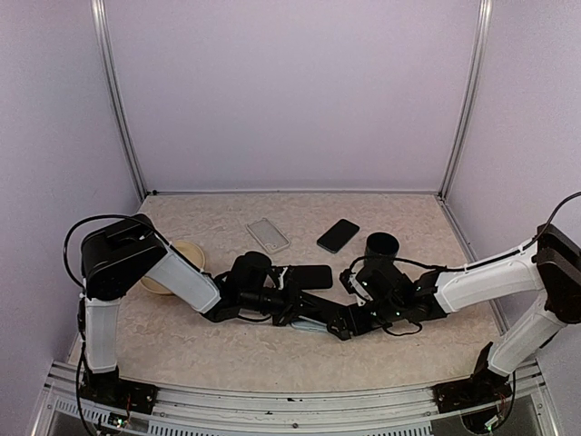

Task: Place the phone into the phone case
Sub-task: Install the phone into the phone case.

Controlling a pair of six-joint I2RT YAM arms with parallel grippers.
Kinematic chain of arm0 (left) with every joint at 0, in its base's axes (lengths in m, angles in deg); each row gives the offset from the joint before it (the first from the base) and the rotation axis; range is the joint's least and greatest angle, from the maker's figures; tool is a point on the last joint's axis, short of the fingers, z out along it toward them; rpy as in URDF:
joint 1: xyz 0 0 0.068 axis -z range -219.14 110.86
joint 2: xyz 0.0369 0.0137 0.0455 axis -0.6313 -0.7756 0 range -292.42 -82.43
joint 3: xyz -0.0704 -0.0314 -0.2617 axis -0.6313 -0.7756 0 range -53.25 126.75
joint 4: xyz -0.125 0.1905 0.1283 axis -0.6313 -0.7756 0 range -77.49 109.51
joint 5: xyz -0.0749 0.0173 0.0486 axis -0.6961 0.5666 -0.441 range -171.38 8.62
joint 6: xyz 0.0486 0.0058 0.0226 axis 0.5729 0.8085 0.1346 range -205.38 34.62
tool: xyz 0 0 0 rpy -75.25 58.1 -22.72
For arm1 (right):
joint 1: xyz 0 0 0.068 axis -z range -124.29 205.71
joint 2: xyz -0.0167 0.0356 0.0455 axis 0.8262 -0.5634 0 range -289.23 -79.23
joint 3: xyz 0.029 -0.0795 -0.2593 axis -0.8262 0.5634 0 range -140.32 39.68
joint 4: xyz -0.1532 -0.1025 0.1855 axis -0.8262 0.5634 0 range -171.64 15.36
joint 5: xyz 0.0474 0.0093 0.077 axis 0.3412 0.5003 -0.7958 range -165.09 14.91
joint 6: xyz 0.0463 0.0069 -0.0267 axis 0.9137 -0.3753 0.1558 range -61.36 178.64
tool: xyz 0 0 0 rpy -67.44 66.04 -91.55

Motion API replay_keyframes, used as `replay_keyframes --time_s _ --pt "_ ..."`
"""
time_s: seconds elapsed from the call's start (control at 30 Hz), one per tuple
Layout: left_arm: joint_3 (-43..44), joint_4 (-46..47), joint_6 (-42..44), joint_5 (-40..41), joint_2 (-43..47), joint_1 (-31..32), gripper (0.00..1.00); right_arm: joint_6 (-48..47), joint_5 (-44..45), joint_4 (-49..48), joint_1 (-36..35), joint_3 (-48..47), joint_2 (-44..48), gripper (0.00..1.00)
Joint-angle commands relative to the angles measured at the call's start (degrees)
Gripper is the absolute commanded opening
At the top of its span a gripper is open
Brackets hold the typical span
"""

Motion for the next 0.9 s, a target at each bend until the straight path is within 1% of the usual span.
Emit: replay_keyframes --time_s 0.0,0.1,0.3,0.53,0.73,0.87 --pt "0.0 0.1 -0.5 -0.6 -1.9 1.0 0.0 -1.3 -4.9 -6.0 0.4 -0.9 -3.1 0.93" --pt "-0.9 1.7 -0.3 0.1 -1.0 0.3 0.0 -1.3 -4.7 -5.2 0.5 -0.6 -1.5 0.94" --pt "-3.1 11.2 -2.9 -1.4 -1.3 -1.3 0.0 -1.3 -5.5 -4.1 2.7 0.6 3.5 0.99" --pt "-4.0 15.2 -2.8 -1.4 -0.5 -1.8 0.0 -1.3 -6.0 -1.5 6.8 2.5 8.7 0.99" --pt "-4.9 20.4 -3.3 -1.7 -0.1 -2.3 0.0 0.8 -8.9 -3.4 8.6 4.4 8.7 0.99" --pt "-5.0 22.9 -3.7 -1.9 0.1 -2.3 0.0 2.8 -11.6 -8.0 8.6 5.2 7.1 0.99"
